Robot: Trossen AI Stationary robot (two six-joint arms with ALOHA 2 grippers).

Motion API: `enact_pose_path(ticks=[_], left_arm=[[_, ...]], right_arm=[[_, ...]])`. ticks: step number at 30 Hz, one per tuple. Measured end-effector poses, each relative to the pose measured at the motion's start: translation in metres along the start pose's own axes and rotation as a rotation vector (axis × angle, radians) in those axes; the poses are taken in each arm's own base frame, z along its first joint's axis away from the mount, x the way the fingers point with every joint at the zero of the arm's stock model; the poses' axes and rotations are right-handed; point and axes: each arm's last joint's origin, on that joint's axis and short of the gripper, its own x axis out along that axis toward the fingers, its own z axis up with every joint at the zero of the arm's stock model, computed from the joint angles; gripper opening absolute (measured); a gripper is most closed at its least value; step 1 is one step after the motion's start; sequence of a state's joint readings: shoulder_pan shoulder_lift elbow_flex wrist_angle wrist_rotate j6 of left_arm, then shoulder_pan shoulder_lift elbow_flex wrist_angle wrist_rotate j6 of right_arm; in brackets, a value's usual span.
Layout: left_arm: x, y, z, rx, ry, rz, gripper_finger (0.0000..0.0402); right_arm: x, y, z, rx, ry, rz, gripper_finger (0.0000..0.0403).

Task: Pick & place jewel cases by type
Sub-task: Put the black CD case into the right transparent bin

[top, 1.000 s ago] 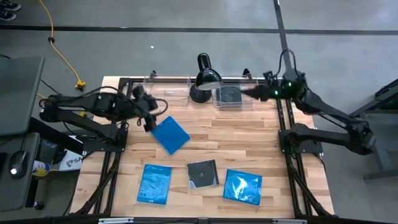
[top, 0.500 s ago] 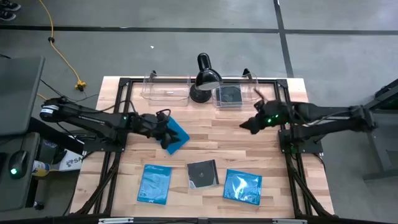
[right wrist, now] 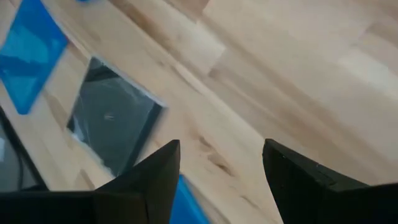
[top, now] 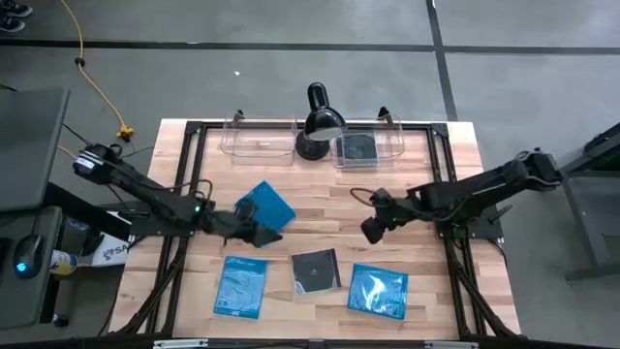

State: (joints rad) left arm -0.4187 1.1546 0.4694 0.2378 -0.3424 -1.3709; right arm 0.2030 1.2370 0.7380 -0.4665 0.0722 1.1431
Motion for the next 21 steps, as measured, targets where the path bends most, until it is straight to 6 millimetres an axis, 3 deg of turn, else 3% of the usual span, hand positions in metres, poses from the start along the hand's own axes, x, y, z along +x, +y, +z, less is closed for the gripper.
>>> enact_pose_path(ticks=[10,16,21], left_arm=[[0.011,0.014,-0.054,-0.13,0.067,0.114,0.0255],[0.039,0.008,-0.076,-0.122,0.138,0.173,0.0255],[0.067,-0.006,-0.091,-0.115,0.164,0.114,0.0255]], right_arm=[[0.021,0.021,-0.017,0.109,-0.049,0.069,0.0211],[0.039,0.027,-0.027,0.166,-0.021,0.081,0.0211],[0.055,0.034,-0.035,0.205,-0.013,0.12,0.0211]])
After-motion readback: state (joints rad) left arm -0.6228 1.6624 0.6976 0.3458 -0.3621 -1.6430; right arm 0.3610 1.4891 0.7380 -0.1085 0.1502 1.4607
